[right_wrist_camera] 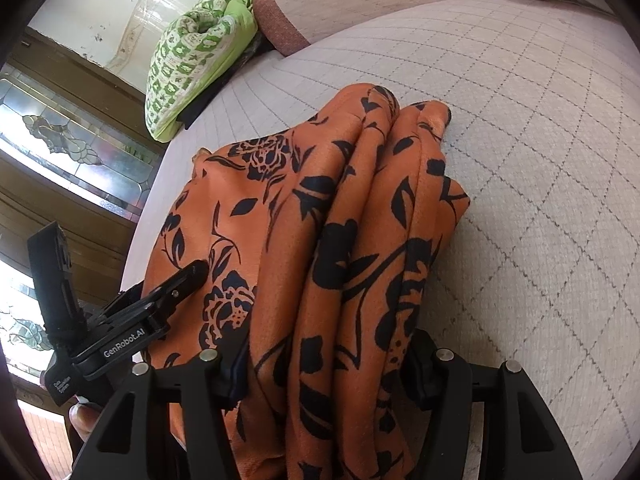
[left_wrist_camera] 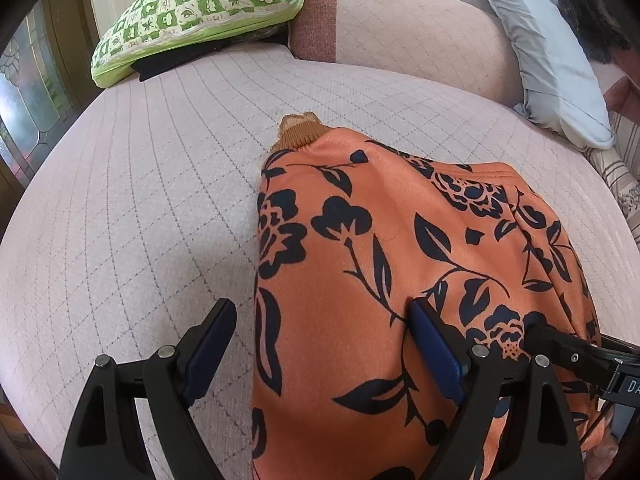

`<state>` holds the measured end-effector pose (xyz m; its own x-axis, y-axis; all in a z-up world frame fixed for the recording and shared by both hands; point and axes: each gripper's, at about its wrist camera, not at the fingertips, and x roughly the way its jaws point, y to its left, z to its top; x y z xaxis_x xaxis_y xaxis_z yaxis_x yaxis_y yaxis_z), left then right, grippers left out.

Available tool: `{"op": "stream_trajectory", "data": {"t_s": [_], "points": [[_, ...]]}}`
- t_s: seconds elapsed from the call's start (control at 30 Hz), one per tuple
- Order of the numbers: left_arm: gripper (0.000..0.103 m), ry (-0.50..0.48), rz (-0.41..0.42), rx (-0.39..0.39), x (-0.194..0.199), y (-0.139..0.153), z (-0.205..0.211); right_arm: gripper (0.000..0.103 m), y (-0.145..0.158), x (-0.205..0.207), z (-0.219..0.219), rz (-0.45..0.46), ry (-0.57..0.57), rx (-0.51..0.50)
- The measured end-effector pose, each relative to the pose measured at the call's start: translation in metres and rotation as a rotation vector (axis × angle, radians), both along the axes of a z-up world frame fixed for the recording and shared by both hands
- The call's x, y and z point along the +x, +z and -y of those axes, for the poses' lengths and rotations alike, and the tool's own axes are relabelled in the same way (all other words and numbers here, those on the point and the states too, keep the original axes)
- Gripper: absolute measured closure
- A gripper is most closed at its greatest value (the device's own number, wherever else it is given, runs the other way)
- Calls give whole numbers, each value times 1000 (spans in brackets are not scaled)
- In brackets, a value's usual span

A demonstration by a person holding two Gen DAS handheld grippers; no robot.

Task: Fold small clothes

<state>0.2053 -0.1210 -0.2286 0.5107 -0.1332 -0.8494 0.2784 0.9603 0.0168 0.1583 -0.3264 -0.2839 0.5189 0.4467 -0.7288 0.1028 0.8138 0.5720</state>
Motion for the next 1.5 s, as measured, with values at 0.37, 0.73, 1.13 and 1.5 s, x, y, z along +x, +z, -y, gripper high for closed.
{"op": "stream_trajectory", "data": {"t_s": [0.37,0.73,1.13,1.5], "points": [[14,-13,-38,-52,8,8,-9,40,8,4,4,-1,-22,24],[15,-9,-159,-133,35,-4,-6,34,8,25,18,24,-104,46],[8,-8,-160,-102,42,-11,0,46,1,36,15,8,-91,-17],[8,-40,-1,37,18,-4,14,45,0,28,14,17,-97,-22]]}}
